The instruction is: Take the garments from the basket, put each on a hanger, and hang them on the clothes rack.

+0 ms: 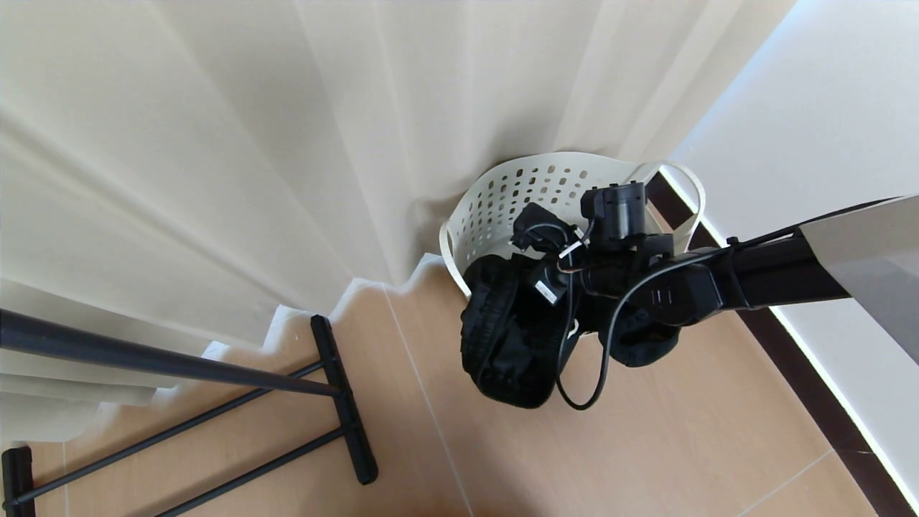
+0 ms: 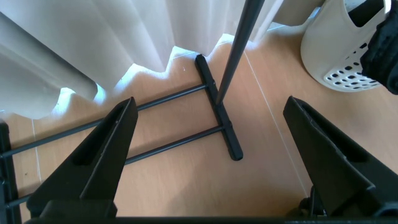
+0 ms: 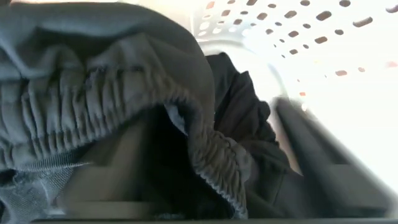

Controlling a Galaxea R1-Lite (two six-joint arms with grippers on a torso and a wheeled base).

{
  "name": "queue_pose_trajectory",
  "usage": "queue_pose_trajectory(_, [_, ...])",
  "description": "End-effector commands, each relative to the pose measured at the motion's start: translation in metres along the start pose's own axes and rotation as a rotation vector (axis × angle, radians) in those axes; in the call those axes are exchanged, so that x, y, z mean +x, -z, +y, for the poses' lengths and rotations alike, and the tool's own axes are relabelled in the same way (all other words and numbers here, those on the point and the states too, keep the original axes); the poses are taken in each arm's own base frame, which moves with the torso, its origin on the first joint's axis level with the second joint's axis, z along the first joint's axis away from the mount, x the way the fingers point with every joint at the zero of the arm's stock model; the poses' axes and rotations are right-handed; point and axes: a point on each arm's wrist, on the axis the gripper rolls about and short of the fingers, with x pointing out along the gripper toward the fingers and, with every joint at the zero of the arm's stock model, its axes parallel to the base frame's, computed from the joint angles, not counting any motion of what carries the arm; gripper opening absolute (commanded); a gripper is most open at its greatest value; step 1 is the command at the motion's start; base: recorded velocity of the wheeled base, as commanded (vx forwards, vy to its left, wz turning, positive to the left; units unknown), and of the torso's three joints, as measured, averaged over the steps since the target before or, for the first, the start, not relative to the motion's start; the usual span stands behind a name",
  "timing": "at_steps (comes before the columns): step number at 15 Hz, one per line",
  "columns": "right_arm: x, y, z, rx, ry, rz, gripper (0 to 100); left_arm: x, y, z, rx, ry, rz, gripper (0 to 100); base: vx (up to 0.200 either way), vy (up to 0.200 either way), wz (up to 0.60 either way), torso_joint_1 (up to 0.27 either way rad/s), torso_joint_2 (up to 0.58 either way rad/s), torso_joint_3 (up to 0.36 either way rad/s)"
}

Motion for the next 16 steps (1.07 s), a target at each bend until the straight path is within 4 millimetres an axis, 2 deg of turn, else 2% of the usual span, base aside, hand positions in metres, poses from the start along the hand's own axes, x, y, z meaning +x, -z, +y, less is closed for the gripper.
queue_pose_trajectory(1, [-0.013, -0.008, -0.006, 0.005, 0.025, -0.011, 0, 0.000, 0.000, 0.000, 0.000, 0.001, 0.001, 100, 0.000, 0.000, 0.00, 0.000, 0.00, 0.000])
queue_pose_trajectory(3, [-0.047, -0.022, -0.008, 0.112, 0.082, -0.017, 0, 0.000, 0.000, 0.000, 0.000, -0.001, 0.001, 100, 0.000, 0.000, 0.00, 0.000, 0.00, 0.000])
queue_pose_trajectory(4, [-0.051, -0.024, -0.007, 0.126, 0.084, -0.018, 0, 0.000, 0.000, 0.000, 0.000, -0.001, 0.001, 100, 0.000, 0.000, 0.00, 0.000, 0.00, 0.000])
queue_pose_trajectory(5, [-0.093, -0.040, 0.000, 0.207, 0.110, -0.009, 0, 0.000, 0.000, 0.000, 0.000, -0.001, 0.001, 100, 0.000, 0.000, 0.00, 0.000, 0.00, 0.000])
queue_pose_trajectory(8, [-0.179, -0.055, 0.022, 0.367, 0.089, -0.076, 0, 0.000, 0.000, 0.000, 0.000, 0.001, 0.001, 100, 0.000, 0.000, 0.00, 0.000, 0.00, 0.000])
queue_pose_trajectory(11, [-0.241, -0.057, 0.041, 0.567, 0.013, -0.181, 0, 0.000, 0.000, 0.000, 0.000, -0.001, 0.001, 100, 0.000, 0.000, 0.00, 0.000, 0.00, 0.000])
queue_pose_trajectory(12, [-0.247, -0.057, 0.042, 0.590, 0.000, -0.195, 0, 0.000, 0.000, 0.000, 0.001, 0.001, 0.001, 100, 0.000, 0.000, 0.00, 0.000, 0.00, 0.000])
queue_pose_trajectory(13, [-0.263, -0.054, 0.044, 0.636, -0.025, -0.223, 0, 0.000, 0.001, 0.000, 0.019, -0.006, 0.005, 100, 0.000, 0.000, 0.00, 0.000, 0.00, 0.000])
queue_pose_trajectory(14, [-0.273, -0.045, 0.048, 0.657, -0.048, -0.227, 0, 0.000, 0.000, 0.000, 0.030, -0.001, 0.001, 100, 0.000, 0.000, 0.00, 0.000, 0.00, 0.000])
queue_pose_trajectory(16, [-0.273, -0.038, 0.053, 0.681, -0.059, -0.237, 0, 0.000, 0.000, 0.000, 0.027, -0.001, 0.001, 100, 0.000, 0.000, 0.00, 0.000, 0.00, 0.000])
